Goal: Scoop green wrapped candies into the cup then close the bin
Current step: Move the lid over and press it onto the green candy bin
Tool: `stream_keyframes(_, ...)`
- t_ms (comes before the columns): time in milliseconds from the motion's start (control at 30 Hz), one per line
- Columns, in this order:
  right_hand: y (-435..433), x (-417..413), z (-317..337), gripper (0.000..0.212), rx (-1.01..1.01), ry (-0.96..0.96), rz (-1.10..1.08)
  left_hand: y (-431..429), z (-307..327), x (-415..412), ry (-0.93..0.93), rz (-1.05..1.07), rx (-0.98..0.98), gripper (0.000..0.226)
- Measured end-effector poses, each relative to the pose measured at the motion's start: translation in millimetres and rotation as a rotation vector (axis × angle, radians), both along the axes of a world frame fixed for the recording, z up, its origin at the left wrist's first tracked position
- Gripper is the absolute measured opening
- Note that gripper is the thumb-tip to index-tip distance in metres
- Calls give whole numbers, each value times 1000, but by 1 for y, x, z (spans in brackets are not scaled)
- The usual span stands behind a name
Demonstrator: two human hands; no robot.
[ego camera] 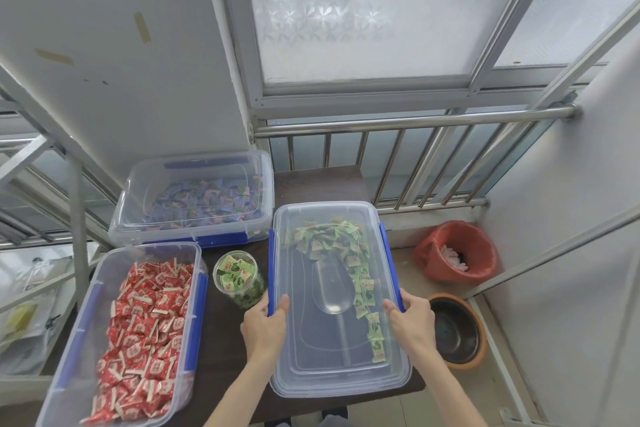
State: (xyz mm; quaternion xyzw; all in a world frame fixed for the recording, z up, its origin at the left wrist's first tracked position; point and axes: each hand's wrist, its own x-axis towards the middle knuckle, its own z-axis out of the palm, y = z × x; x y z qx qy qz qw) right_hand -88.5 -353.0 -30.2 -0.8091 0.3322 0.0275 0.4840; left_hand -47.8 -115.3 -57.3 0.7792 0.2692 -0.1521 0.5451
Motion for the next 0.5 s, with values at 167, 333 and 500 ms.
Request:
stream_keyframes(167,-28,8,-2,64,119,110,73,13,-3,8,13,-62,-80,75)
stream_keyframes(333,-25,1,-6,71,140,-2,166,9,1,9,-106,-115,-74,72)
stream_keyframes(500,-12,0,-4,58,23,33,107,1,4,1,-131,-100,-23,62)
